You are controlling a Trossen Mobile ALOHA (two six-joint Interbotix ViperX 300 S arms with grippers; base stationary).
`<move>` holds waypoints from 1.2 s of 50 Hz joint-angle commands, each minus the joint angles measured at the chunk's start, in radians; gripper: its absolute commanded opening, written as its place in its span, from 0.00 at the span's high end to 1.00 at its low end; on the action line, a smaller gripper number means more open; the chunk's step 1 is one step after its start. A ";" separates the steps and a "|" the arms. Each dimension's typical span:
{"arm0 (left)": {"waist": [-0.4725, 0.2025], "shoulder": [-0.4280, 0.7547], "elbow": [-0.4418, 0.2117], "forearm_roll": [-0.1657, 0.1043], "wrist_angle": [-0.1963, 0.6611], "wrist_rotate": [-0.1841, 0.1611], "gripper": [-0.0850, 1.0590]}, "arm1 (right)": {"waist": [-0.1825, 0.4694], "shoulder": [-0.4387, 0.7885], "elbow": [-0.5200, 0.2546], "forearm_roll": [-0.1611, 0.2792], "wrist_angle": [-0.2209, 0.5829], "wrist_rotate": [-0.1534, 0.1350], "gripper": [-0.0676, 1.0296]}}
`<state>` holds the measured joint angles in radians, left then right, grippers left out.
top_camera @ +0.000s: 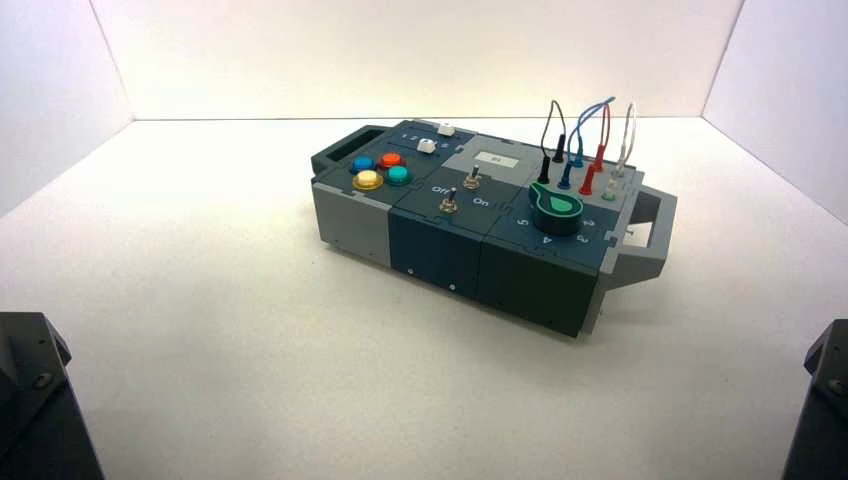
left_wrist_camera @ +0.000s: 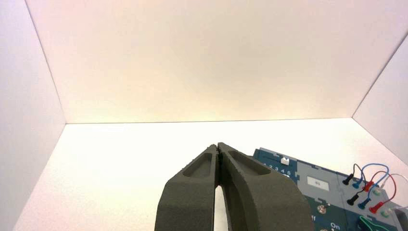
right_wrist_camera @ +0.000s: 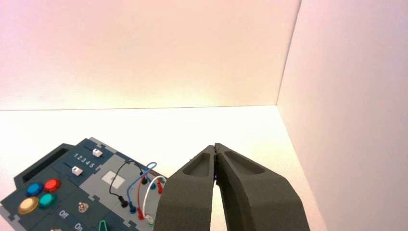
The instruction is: Open right gripper.
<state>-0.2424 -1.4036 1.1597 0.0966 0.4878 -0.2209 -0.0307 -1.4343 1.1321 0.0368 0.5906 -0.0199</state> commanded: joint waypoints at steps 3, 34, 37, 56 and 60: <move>0.003 0.011 -0.011 0.000 -0.012 -0.002 0.95 | 0.006 0.008 -0.017 0.003 -0.005 -0.002 0.96; 0.003 0.017 -0.011 0.002 -0.020 0.000 0.95 | 0.006 -0.044 -0.018 0.017 -0.029 -0.011 0.83; 0.003 0.018 -0.011 0.002 -0.020 0.000 0.95 | 0.008 -0.060 -0.017 0.018 -0.031 -0.011 0.68; 0.003 0.018 -0.012 0.002 -0.020 0.002 0.95 | 0.006 -0.048 -0.006 0.021 -0.052 -0.003 0.03; 0.003 0.018 -0.011 0.002 -0.020 0.002 0.95 | 0.006 -0.049 -0.011 0.025 -0.051 -0.003 0.03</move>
<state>-0.2424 -1.4005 1.1597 0.0966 0.4801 -0.2209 -0.0307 -1.5018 1.1382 0.0552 0.5507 -0.0230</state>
